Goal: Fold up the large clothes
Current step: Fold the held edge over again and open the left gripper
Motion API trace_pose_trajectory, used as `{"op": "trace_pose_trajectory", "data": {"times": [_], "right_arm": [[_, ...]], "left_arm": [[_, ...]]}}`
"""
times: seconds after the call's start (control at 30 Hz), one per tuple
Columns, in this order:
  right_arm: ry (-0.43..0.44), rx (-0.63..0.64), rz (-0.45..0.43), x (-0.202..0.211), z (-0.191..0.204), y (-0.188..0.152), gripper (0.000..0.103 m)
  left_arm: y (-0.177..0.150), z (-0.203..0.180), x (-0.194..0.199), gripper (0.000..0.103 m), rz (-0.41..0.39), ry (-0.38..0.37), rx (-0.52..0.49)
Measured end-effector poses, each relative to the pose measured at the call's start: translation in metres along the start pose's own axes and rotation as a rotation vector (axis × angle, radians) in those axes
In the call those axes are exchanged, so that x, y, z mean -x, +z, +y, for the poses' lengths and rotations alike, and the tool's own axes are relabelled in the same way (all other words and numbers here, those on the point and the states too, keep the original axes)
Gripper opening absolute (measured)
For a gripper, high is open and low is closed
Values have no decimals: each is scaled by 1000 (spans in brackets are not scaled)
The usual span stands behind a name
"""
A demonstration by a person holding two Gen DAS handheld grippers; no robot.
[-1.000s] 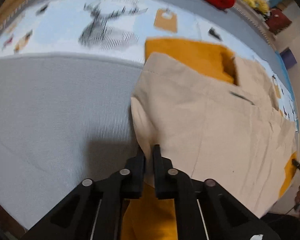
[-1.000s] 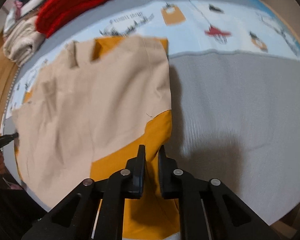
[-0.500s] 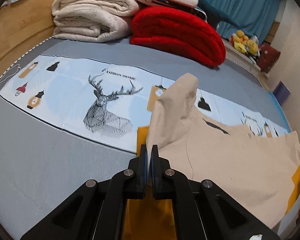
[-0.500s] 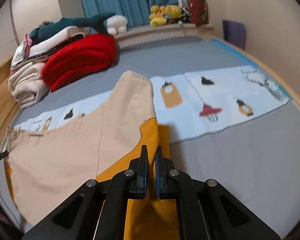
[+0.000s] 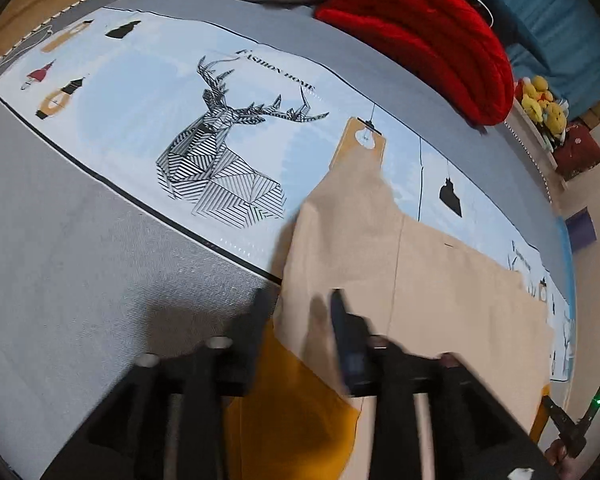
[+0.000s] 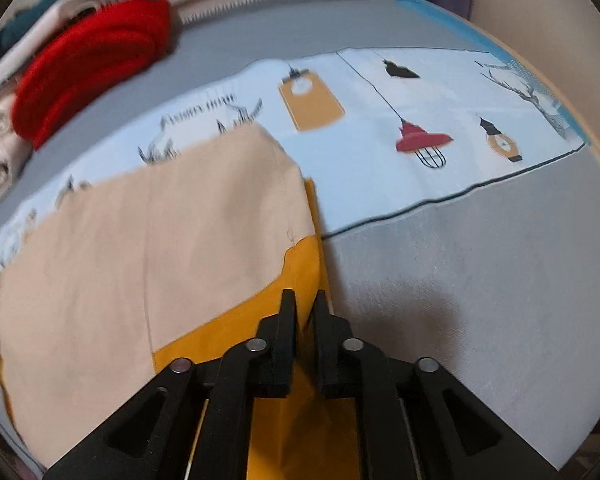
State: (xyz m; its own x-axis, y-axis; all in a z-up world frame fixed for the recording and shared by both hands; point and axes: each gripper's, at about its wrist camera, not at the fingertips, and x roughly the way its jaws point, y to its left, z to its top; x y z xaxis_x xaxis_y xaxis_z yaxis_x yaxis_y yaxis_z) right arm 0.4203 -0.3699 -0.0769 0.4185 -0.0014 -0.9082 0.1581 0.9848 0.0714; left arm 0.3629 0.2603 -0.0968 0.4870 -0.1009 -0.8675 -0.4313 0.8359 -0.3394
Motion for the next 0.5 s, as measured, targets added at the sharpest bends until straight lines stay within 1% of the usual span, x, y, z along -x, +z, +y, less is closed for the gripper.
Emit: {"op": "trace_pose_trajectory", "data": {"times": [0.1,0.13,0.2,0.27,0.33,0.37,0.4,0.43,0.47,0.5], "right_arm": [[19,-6,3,8,-3,-5,24],[24,-3,24,7,-4,-8,27],[6,7,92,0,-6,-17,29],[-11,23,149,-7,-10,-28,29],[-22,48,164,-6,-13,-37,28],[-26,58,162,-4,-13,-41,27],[-31,65,161,-2,-15,-45,18],[-33,68,160,-1,-16,-48,11],[-37,68,155,0,-18,-50,9],[-46,64,147,2,-21,-52,6]], "left_arm": [[-4,-6,19,35,-31,-14,-33],[-6,-9,23,34,-33,-29,-44],[-13,-16,29,34,-21,-83,-69],[-26,-32,28,34,23,-147,-125],[-39,-49,20,34,89,-190,-202],[-51,-62,13,34,145,-217,-261],[-60,-71,8,34,176,-227,-303],[-72,-83,3,35,208,-228,-367],[-83,-93,-2,35,219,-209,-434],[-90,-100,-6,35,217,-175,-490]]}}
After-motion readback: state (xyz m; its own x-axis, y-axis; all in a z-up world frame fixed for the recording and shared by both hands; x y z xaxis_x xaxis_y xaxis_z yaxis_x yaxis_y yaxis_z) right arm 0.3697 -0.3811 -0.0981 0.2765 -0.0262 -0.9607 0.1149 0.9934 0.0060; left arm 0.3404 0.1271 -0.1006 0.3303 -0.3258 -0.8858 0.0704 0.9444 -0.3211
